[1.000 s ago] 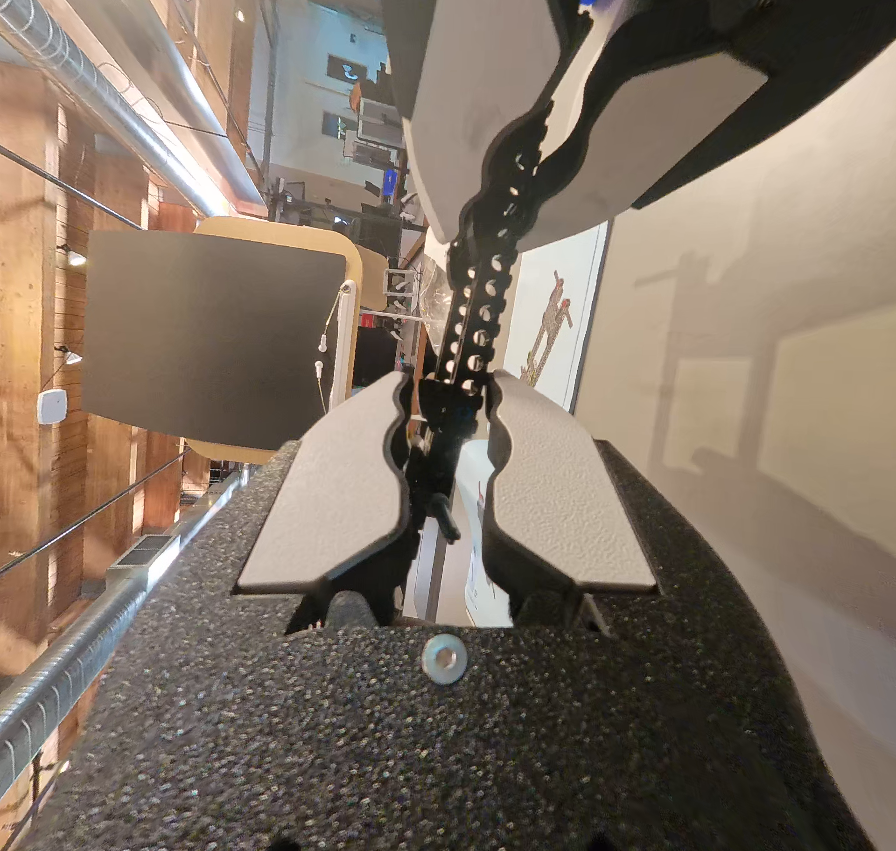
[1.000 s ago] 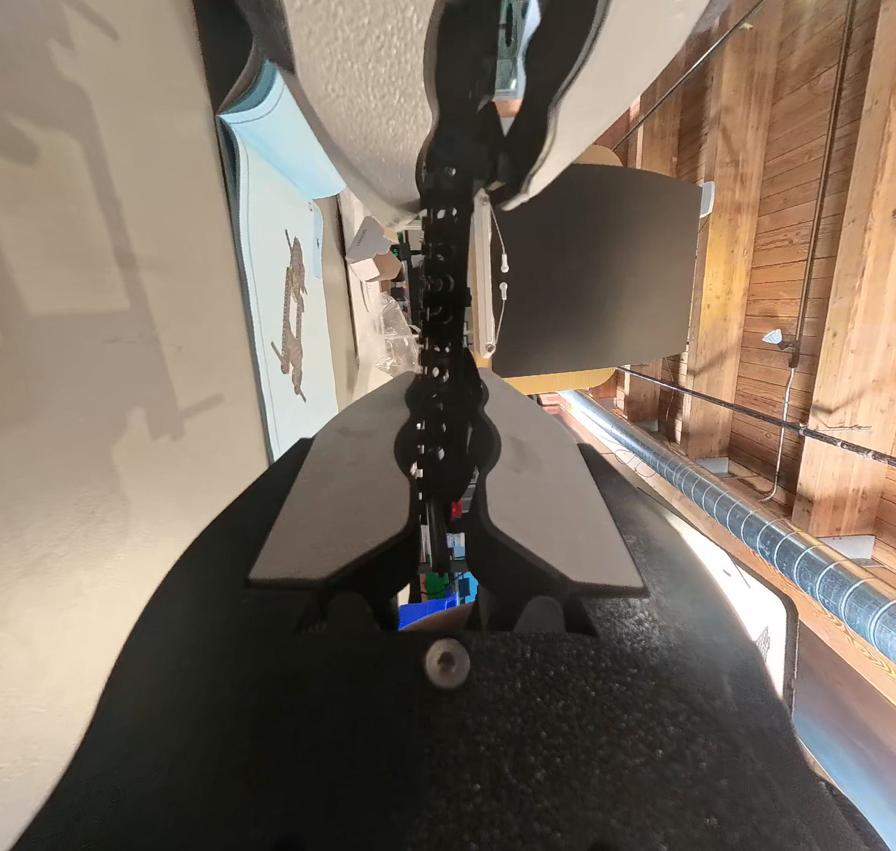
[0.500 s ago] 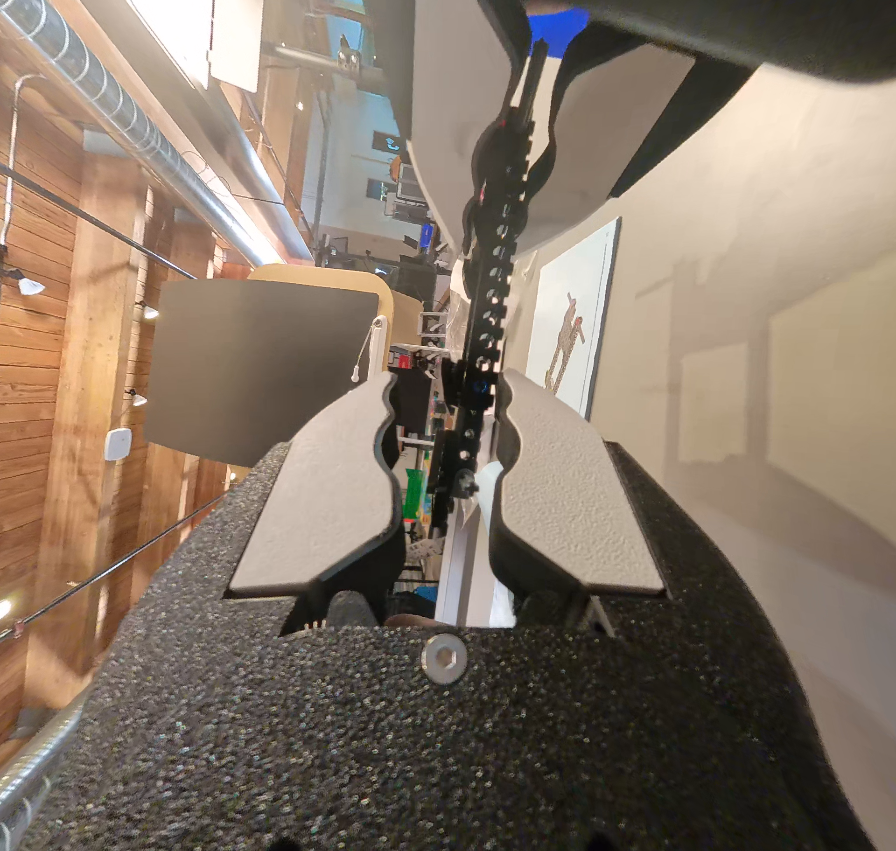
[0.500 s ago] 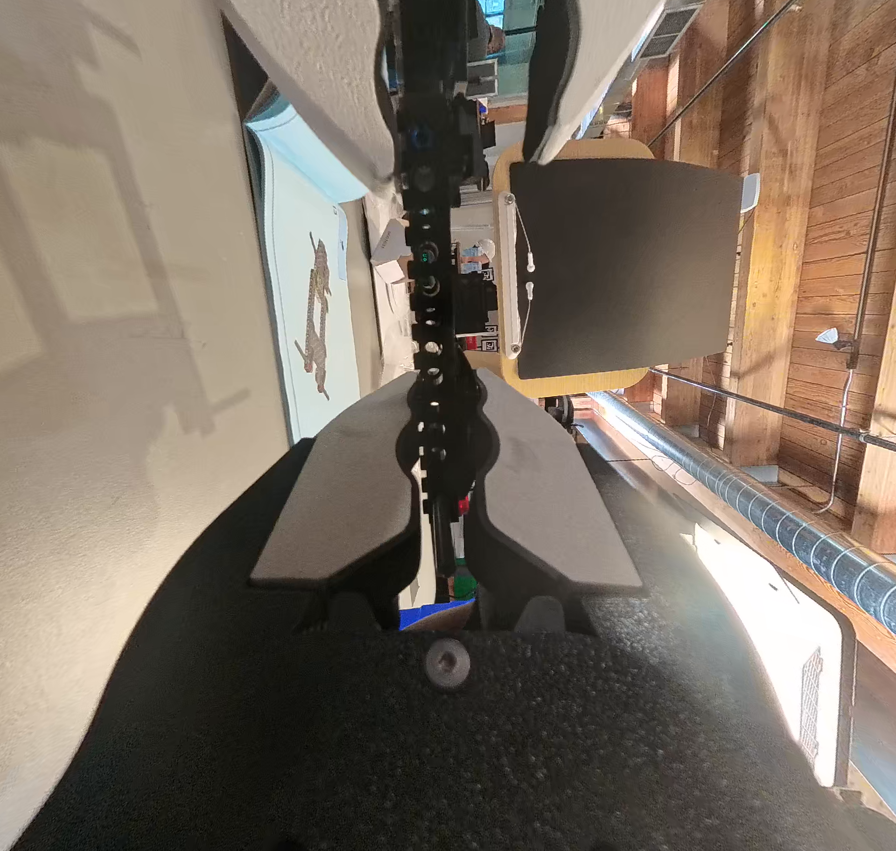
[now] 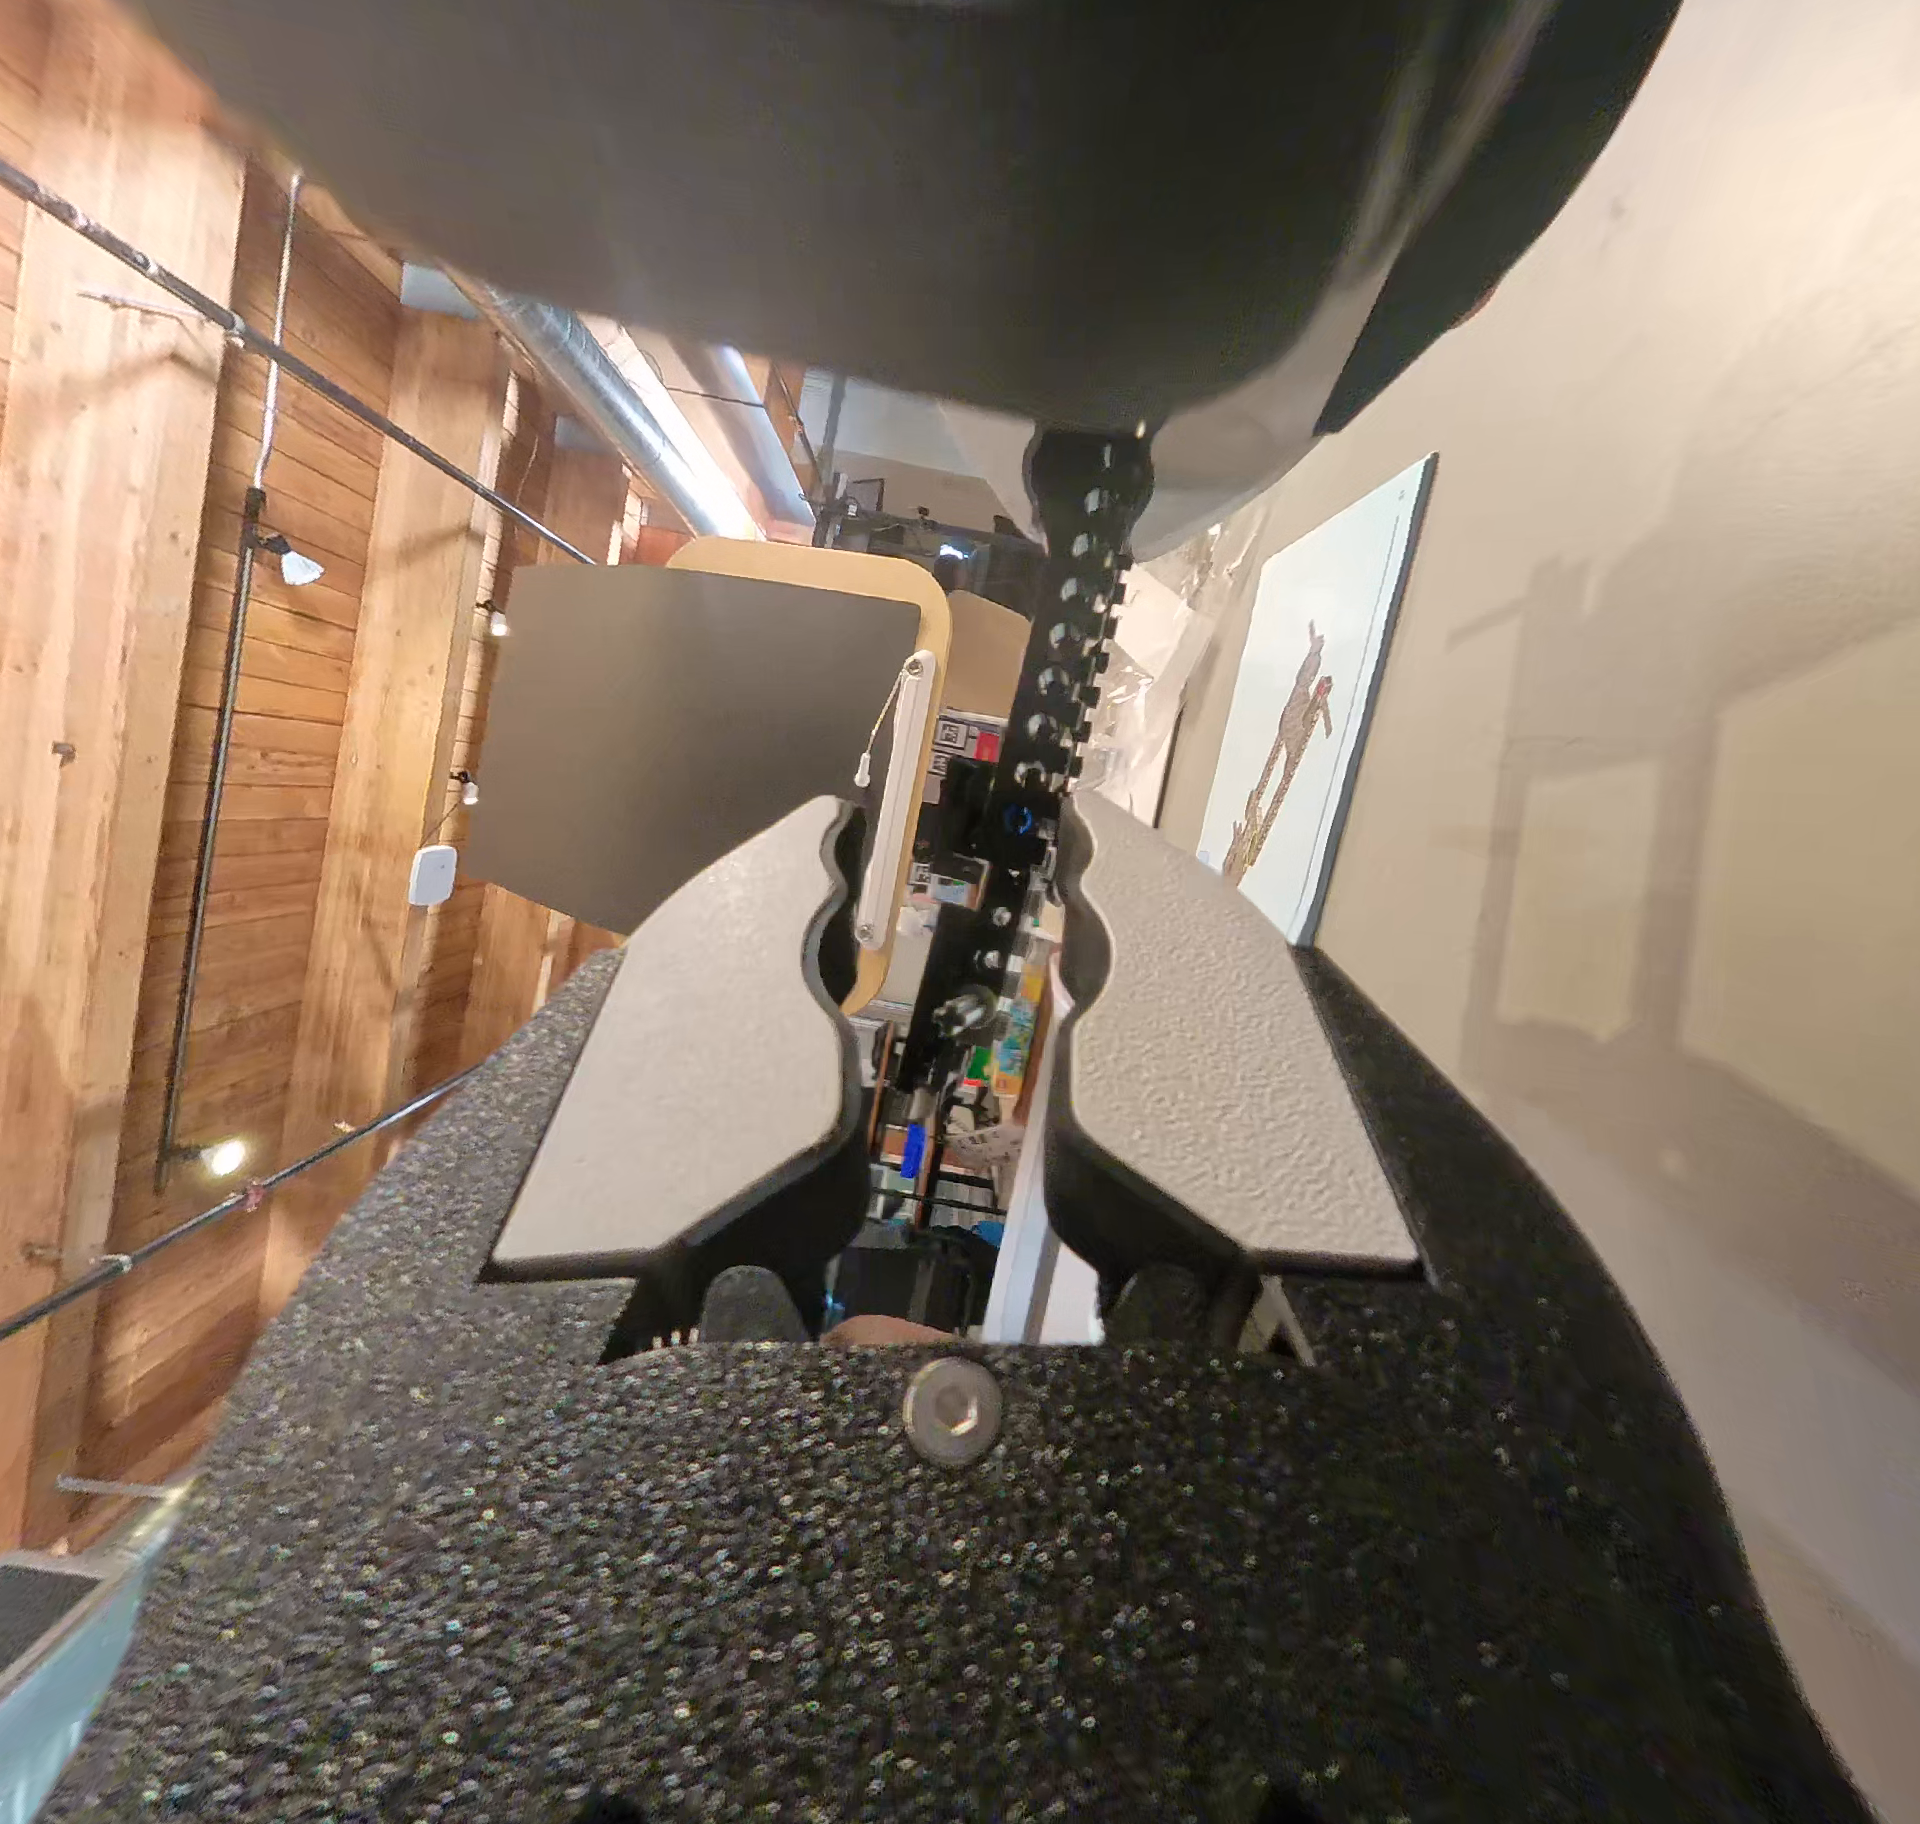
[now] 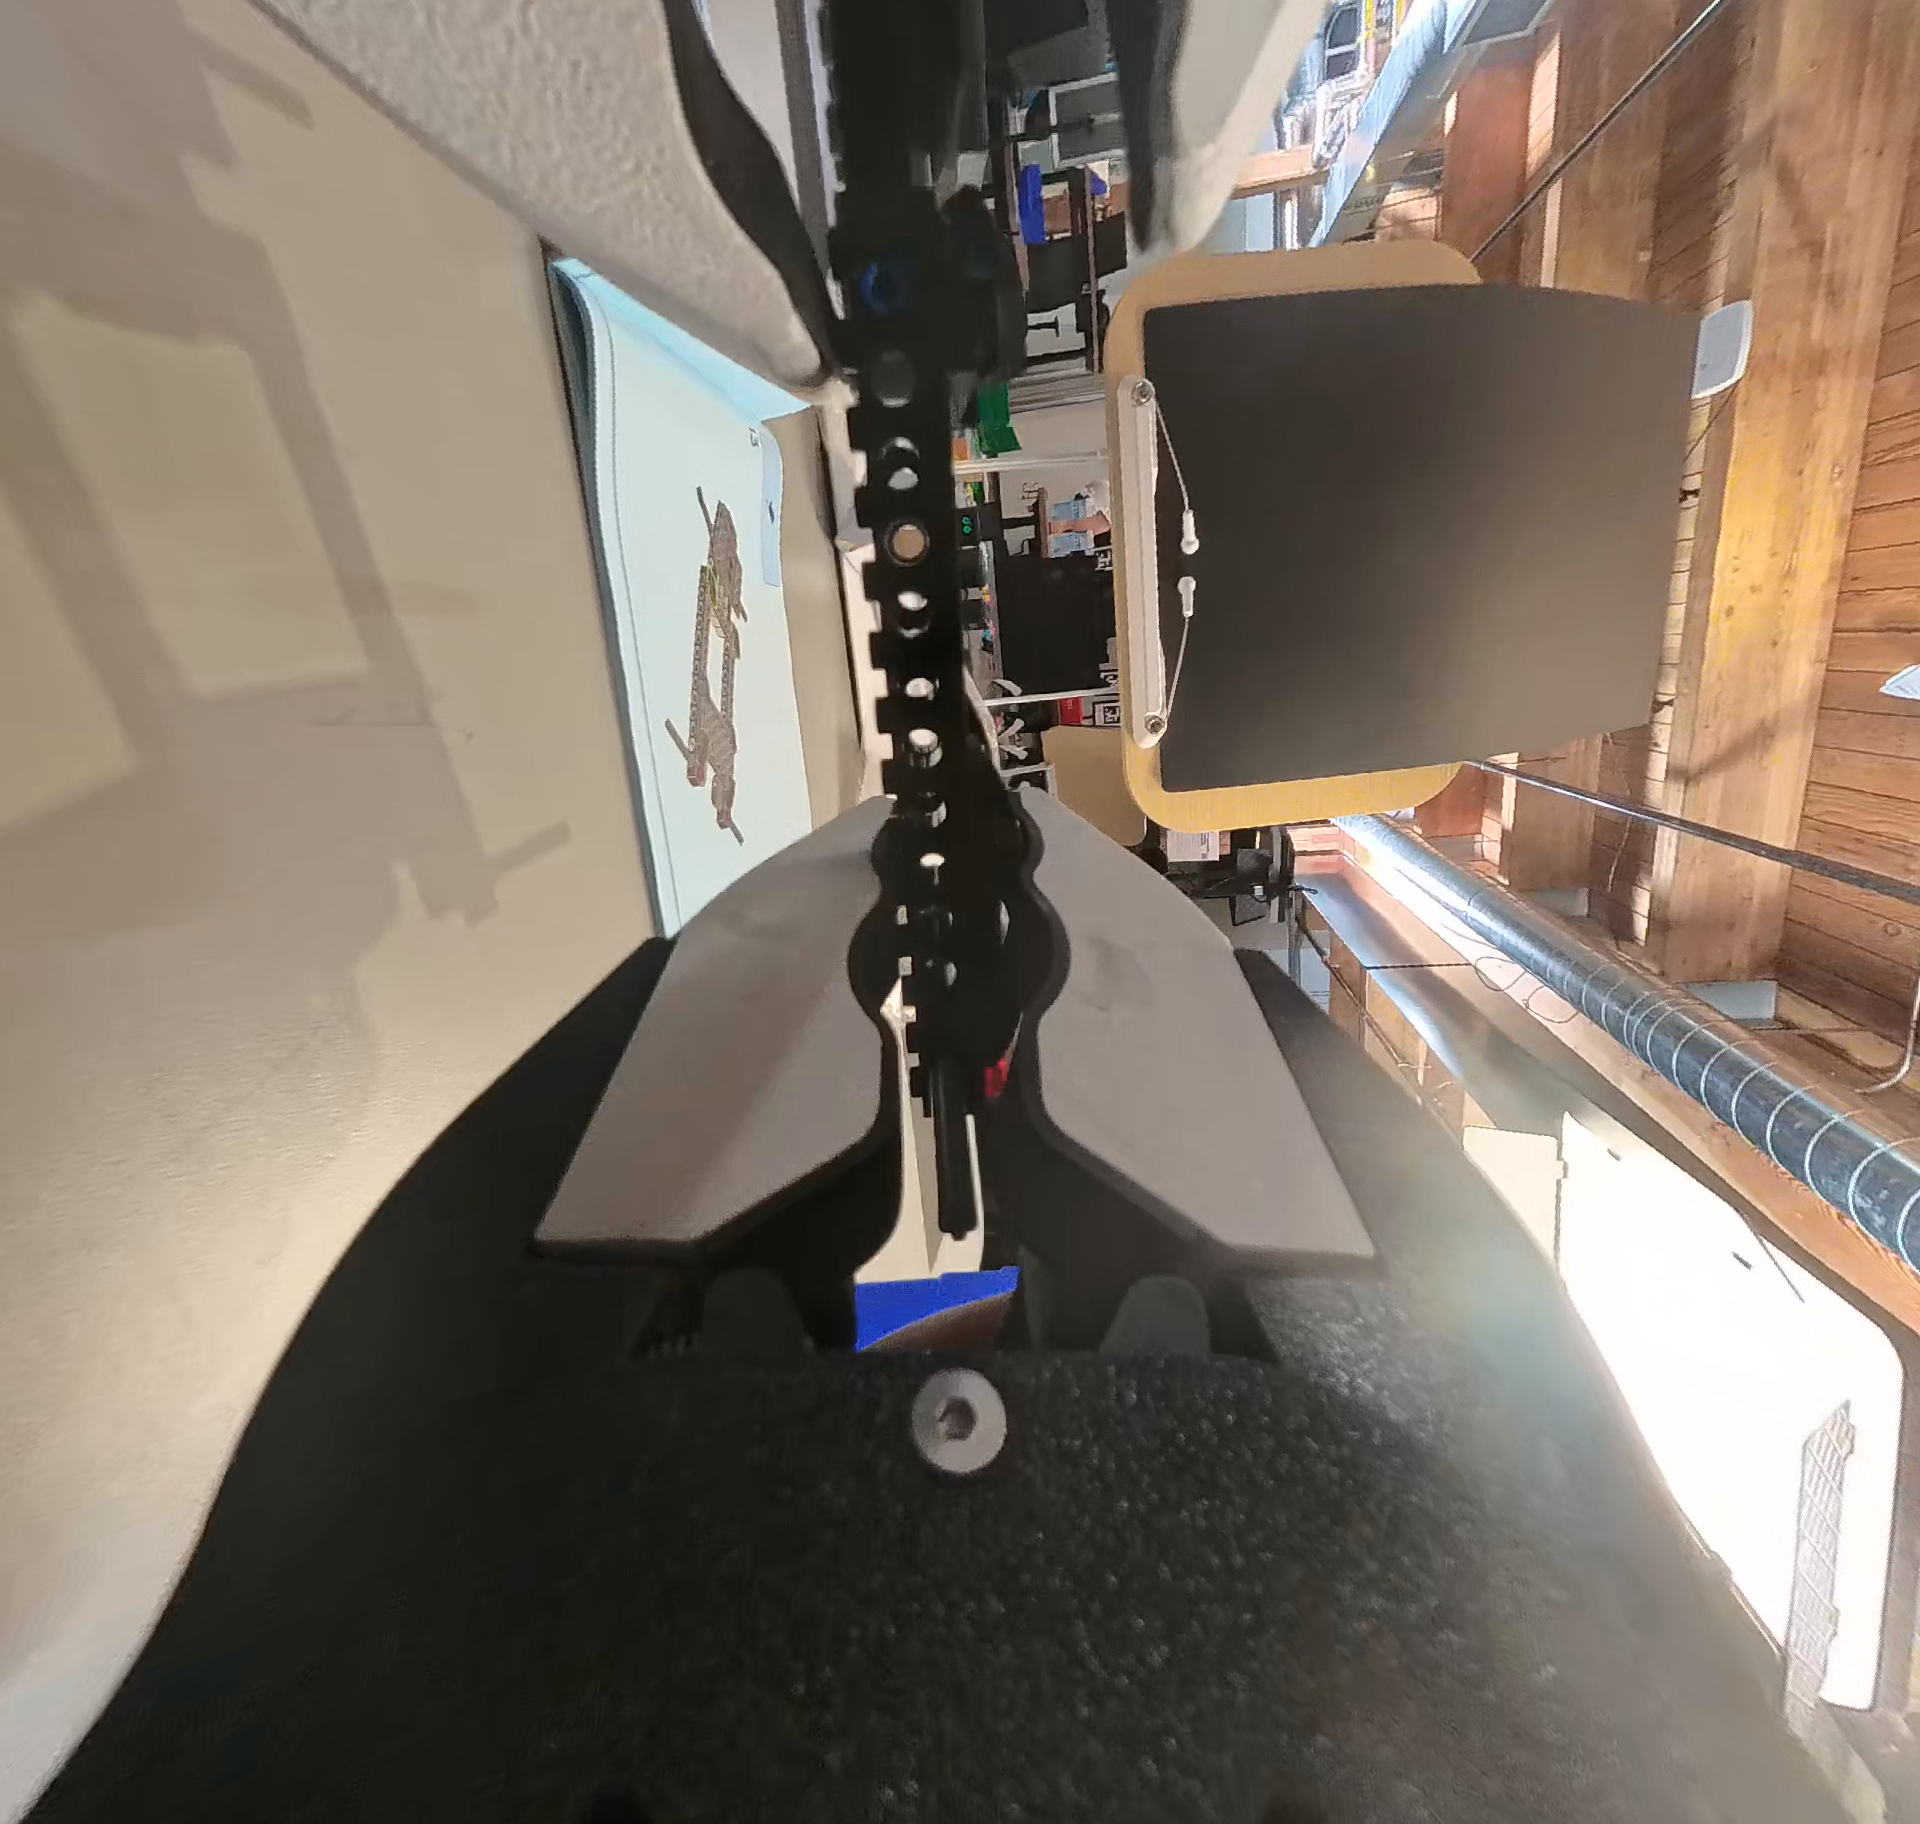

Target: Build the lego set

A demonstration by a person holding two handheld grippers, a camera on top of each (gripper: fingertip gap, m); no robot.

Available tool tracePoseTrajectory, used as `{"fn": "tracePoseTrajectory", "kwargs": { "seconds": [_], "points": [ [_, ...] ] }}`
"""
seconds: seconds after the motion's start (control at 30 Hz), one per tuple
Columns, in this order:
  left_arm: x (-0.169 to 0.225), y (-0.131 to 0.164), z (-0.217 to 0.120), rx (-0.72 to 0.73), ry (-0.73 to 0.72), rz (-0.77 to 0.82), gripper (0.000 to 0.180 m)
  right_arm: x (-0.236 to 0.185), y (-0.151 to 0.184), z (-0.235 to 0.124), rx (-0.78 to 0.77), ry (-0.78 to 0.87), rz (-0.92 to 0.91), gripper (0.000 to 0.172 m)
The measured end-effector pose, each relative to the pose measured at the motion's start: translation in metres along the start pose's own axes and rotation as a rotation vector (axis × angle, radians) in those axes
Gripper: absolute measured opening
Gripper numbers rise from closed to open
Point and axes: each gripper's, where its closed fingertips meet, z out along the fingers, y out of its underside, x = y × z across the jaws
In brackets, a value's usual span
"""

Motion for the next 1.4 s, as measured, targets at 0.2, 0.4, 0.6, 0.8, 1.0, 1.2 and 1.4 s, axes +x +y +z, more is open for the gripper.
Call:
{"fn": "tracePoseTrajectory", "kwargs": {
  "seconds": [0.2, 0.4, 0.6, 0.8, 1.0, 1.2, 1.4],
  "points": [
    [-0.001, -0.002, -0.001, -0.013, -0.01, 0.043, 0.028, 0.002, -0.001, -0.003, -0.014, 0.002, -0.012, 0.015],
    [0.003, -0.002, -0.001, -0.006, 0.013, 0.087, 0.036, -0.001, -0.005, -0.006, -0.005, -0.022, -0.035, 0.015],
    [0.01, -0.006, -0.003, 0.074, 0.1, 0.019, 0.037, -0.003, -0.006, -0.006, 0.01, -0.034, -0.036, 0.015],
    [0.014, -0.001, -0.003, 0.051, 0.153, -0.033, 0.042, -0.006, -0.005, -0.005, 0.001, -0.05, -0.041, 0.015],
    [0.024, 0.009, 0.001, 0.002, 0.209, -0.024, 0.042, -0.007, -0.008, -0.005, 0.014, -0.047, -0.048, 0.015],
    [0.024, 0.01, 0.002, 0.0, 0.207, -0.004, 0.035, -0.006, -0.011, -0.006, 0.029, -0.038, -0.061, 0.015],
    [0.023, 0.01, 0.003, 0.009, 0.192, 0.008, 0.025, -0.005, -0.015, -0.008, 0.047, -0.04, -0.053, 0.015]
  ]
}}
